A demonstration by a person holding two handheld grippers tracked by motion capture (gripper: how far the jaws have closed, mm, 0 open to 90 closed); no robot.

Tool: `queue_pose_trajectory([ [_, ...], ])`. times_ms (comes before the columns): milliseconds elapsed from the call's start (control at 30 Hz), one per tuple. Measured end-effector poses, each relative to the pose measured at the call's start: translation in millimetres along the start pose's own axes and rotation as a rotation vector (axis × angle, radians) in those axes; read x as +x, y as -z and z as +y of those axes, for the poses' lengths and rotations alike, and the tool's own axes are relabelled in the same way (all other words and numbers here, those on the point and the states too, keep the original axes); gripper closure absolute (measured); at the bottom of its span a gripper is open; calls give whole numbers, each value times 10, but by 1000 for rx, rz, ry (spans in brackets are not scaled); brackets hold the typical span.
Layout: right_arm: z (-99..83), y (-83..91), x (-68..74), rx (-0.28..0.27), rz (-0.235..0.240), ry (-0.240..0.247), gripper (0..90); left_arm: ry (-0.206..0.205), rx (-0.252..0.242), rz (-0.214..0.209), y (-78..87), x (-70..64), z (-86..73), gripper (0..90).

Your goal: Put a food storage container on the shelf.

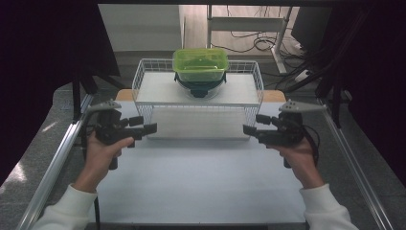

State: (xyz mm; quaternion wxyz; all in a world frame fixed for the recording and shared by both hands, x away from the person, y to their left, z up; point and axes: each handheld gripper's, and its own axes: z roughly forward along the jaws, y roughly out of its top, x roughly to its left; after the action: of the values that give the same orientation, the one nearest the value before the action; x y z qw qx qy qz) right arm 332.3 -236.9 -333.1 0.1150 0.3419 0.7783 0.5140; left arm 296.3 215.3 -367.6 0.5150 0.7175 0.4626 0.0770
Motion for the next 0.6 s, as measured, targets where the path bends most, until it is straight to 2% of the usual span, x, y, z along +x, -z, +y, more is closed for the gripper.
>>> queue_pose_trajectory([
  [133,-329,1,-9,33,1,-15,291,-9,50,20,-122,1,-304,263],
  [300,-734,-23,-47,104,-26,-26,283,-9,95,27,-296,1,-640,264],
  [367,-868,-40,-72,116,-34,-46,283,-16,152,32,-394,5,-749,263],
  [400,-928,-57,-93,141,-30,-52,281,-12,167,34,-437,12,-799,259],
  [467,-1011,-81,-117,166,-46,-56,280,-10,186,31,-478,18,-837,261],
  [600,-1042,-108,-126,169,-51,-51,275,-15,171,38,-465,8,-831,260],
])
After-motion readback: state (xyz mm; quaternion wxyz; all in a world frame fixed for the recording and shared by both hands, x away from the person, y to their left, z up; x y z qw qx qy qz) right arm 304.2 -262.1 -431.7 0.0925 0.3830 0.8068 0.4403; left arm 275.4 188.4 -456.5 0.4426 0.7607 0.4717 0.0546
